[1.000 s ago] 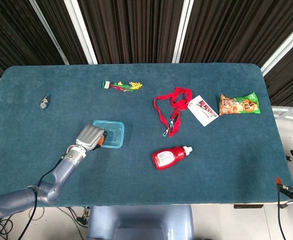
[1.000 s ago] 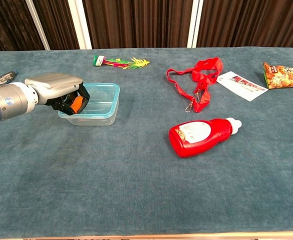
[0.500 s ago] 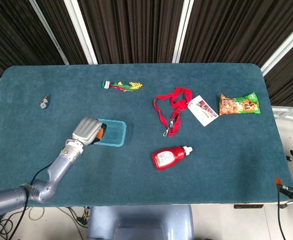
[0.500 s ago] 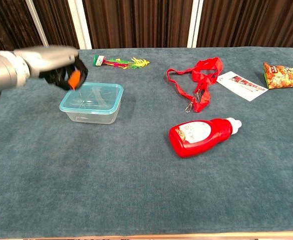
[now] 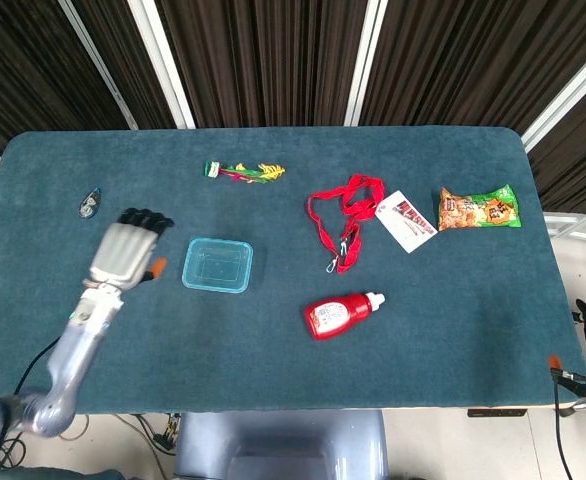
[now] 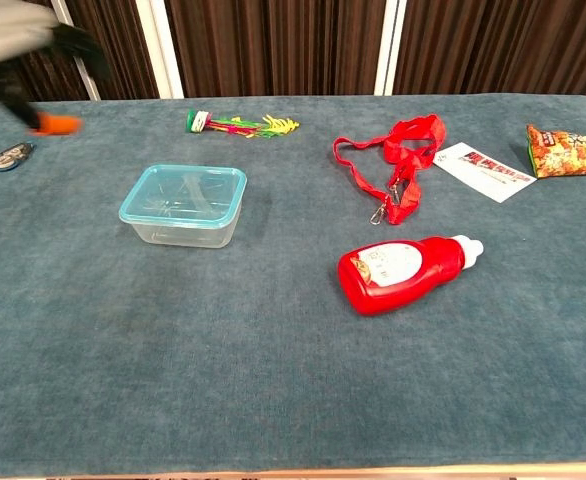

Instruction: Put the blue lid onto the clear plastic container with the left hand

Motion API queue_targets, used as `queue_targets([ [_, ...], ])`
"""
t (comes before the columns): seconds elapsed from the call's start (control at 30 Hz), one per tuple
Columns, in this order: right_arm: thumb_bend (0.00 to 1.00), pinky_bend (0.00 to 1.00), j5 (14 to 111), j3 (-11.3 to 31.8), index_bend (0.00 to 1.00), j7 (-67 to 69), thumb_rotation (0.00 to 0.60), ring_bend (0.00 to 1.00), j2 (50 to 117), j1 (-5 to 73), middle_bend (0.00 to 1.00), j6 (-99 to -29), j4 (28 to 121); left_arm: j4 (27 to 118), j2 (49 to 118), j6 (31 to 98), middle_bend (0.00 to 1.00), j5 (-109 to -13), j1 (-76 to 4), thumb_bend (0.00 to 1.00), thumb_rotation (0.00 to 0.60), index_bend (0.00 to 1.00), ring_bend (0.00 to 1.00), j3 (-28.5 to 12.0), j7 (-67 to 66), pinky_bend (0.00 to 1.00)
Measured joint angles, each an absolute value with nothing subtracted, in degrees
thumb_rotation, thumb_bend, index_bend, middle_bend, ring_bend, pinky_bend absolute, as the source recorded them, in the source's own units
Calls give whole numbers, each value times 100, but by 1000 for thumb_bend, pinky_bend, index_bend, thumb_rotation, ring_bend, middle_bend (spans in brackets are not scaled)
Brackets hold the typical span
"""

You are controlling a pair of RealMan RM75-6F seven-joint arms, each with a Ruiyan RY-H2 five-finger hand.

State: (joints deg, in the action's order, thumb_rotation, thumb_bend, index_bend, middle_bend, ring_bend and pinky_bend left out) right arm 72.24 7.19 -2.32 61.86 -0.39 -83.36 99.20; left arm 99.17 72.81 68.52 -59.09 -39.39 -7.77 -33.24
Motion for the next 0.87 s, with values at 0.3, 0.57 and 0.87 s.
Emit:
queue_targets([
  [0.3,394,0,7664,602,57,28,600,24,6088,20,39,-8255,9787,9771,6913,8058,45,-7016,-2508,278,600,61,0,102,-2191,44],
  [0.57,394,0,8193,447,57,422,600,23,5954,100,39,-8188,9592,9481,6793,8649,41,-7582,-1749,278,600,57,0,466,-1348,30],
  [0.87,393,0,8451,391,57,466,600,23,5993,121,39,-8339,9462,9757,6497,9011,50,-7935,-1363,278,600,55,0,505,-1146,30],
])
